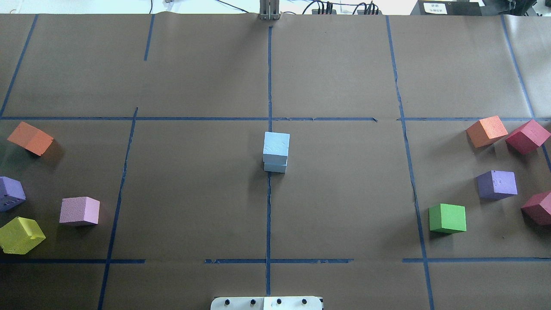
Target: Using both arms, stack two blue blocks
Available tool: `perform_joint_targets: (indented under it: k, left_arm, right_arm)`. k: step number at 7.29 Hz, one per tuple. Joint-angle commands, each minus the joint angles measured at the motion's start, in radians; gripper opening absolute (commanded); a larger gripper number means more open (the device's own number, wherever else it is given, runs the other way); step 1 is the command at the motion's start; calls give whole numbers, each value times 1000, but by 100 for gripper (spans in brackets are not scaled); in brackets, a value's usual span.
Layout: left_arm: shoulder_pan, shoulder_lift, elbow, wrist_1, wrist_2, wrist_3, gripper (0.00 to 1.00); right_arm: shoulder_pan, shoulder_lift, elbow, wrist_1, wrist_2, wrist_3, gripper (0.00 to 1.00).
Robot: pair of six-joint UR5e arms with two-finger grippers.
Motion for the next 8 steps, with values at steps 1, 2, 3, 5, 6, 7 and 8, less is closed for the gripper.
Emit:
perform_joint_targets:
  k: [1,2,3,5,6,7,8]
  left_arm:
    - [1,3,-11,-16,5,1,100]
    - [1,3,-13,-16,7,1,100]
    - [1,-5,-13,-16,8,1,100]
    - [1,-10,-16,-16,7,1,100]
    - [1,-10,-30,-16,7,1,100]
    - [1,-8,-57,-16,13,1,100]
    - [3,-8,-83,-16,50,1,100]
  right_arm:
    - [0,9,-3,3,3,1,100]
    - [0,14,-5,3,0,1,100]
    - [0,18,-11,3,-1,4,100]
    - [-3,23,-22,9,2,9,100]
    - [-3,23,-22,12,3,9,100]
    - [-3,23,-20,12,5,9,100]
    - [-3,23,-22,12,3,10,100]
